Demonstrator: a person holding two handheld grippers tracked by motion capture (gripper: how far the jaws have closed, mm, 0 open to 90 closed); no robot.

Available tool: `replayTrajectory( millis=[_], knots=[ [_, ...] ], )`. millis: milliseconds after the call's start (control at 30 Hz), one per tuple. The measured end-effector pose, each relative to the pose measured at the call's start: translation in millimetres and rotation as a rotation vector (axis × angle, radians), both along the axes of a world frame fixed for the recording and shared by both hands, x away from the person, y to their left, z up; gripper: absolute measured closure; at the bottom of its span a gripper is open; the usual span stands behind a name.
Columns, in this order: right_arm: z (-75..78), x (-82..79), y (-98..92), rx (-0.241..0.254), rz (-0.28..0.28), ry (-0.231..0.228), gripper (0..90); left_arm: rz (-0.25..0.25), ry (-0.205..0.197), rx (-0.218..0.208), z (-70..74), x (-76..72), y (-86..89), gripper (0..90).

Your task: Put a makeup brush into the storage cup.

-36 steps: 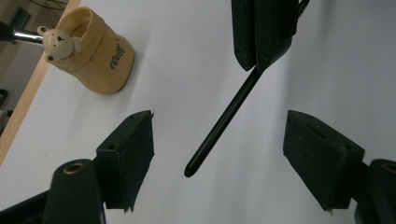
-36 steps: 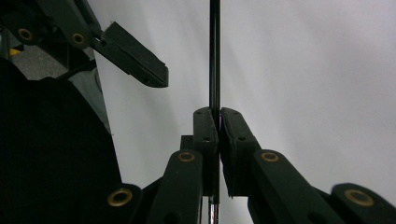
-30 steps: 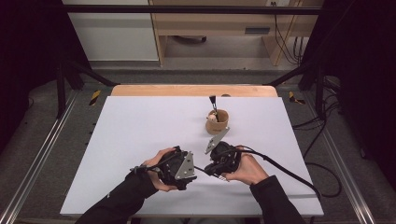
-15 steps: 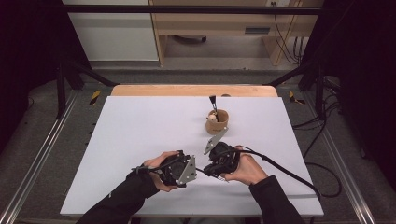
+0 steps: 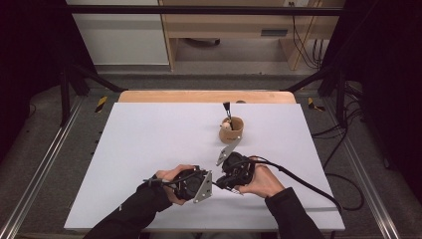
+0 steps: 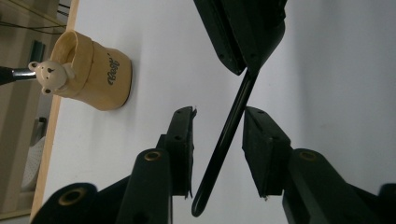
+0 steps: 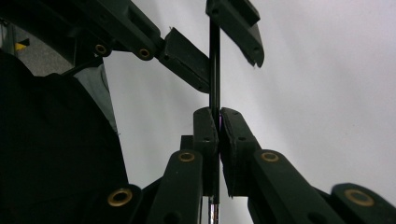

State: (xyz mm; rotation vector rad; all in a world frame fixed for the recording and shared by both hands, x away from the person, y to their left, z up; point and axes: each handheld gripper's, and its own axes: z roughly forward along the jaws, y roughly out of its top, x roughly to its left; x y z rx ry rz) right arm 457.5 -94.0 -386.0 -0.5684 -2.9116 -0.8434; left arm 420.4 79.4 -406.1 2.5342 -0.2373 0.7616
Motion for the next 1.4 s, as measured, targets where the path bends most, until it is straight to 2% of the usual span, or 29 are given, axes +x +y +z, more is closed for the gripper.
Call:
replayTrajectory(
  millis=[200, 467, 500, 633, 967, 1100, 1167, 1200, 1300, 1333, 1367, 1400],
  knots=[
    [1.0, 0.0, -0.7, 0.005, 0.012, 0.003, 85.6, -0.016, -0.023, 0.026, -2.5, -1.7, -2.1, 70.6],
    [1.2, -0.8, -0.3, 0.011, 0.013, 0.013, 85.6, -0.040, -0.041, 0.045, -3.6, -3.5, -2.7, 77.3],
    [1.2, -0.8, -0.3, 0.011, 0.013, 0.013, 85.6, -0.046, -0.043, 0.037, -4.5, -3.2, -2.6, 77.3],
    [1.0, -0.3, -0.7, 0.011, 0.025, 0.013, 85.6, -0.062, -0.044, 0.061, -5.0, -4.7, -2.8, 79.6],
    [2.9, -1.0, -1.5, 0.020, 0.017, 0.013, 85.2, -0.085, -0.037, 0.072, -7.0, -6.7, -3.3, 83.9],
    [3.7, -0.5, -2.6, 0.019, 0.030, 0.011, 84.9, -0.090, -0.032, 0.074, -7.6, -7.1, -3.2, 84.8],
    [3.8, -0.2, -2.8, 0.021, 0.030, 0.005, 84.5, -0.093, -0.037, 0.084, -6.5, -6.8, -2.6, 84.9],
    [3.8, -0.3, -2.7, 0.025, 0.025, 0.004, 84.4, -0.089, -0.033, 0.070, -7.0, -6.9, -2.1, 84.9],
    [4.8, 0.0, -3.5, 0.030, 0.015, -0.011, 80.1, -0.084, -0.029, 0.067, -7.2, -6.9, -1.5, 84.9],
    [5.8, -0.1, -4.2, 0.032, 0.007, -0.021, 79.0, -0.080, -0.030, 0.086, -6.3, -6.3, -0.5, 84.9],
    [6.8, -0.4, -5.2, 0.042, 0.003, -0.033, 77.8, -0.080, -0.030, 0.086, -6.3, -6.3, -0.5, 84.9],
    [8.3, -0.2, -6.7, 0.047, 0.004, -0.047, 76.1, -0.074, -0.017, 0.057, -8.0, -6.0, 0.6, 84.9]
  ],
)
